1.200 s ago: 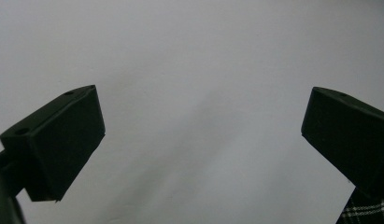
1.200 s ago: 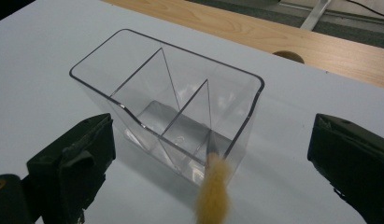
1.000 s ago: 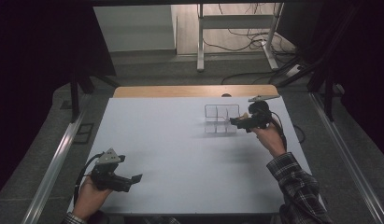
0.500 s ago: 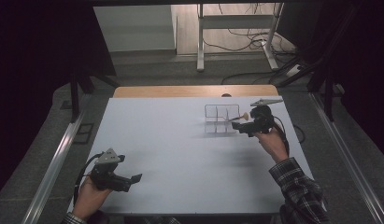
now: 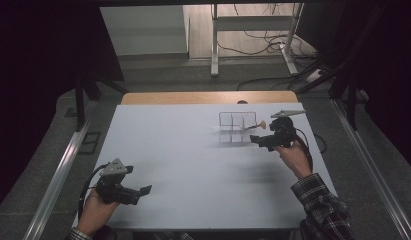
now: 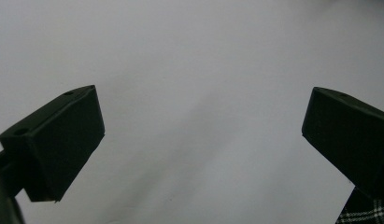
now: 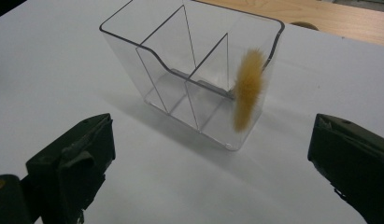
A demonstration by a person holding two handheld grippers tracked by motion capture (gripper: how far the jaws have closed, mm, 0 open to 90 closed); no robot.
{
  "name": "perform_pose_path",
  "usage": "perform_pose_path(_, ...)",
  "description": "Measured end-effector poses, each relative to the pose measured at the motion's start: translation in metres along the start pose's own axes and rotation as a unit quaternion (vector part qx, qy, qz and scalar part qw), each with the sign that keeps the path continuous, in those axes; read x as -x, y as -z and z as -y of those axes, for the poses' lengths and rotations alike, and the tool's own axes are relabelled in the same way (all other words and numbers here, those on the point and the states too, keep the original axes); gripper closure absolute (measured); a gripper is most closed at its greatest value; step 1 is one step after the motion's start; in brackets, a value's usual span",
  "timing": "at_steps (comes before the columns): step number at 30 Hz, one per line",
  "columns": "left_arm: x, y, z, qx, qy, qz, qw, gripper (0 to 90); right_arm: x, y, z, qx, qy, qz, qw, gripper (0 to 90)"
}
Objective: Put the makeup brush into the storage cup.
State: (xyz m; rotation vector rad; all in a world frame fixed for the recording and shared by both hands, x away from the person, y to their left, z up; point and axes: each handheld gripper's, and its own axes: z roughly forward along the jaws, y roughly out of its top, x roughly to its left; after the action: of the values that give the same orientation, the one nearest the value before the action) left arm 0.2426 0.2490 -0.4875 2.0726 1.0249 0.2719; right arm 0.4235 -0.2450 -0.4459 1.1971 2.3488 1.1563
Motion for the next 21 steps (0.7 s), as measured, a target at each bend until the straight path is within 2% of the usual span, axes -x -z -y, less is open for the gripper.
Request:
perform_pose_path(11,-0.001,0.001,0.001,-0.003,-0.002,-0.005,1.0000,0.0,-0.006,0.005,0.007,-0.007,0.010,0.001,0.9999,0.4)
perform_pose_path(21,-0.005,0.004,0.003,-0.005,0.001,-0.016,0.9999,0.0,-0.009,0.013,0.017,-0.010,0.009,-0.001,0.9999,0.4)
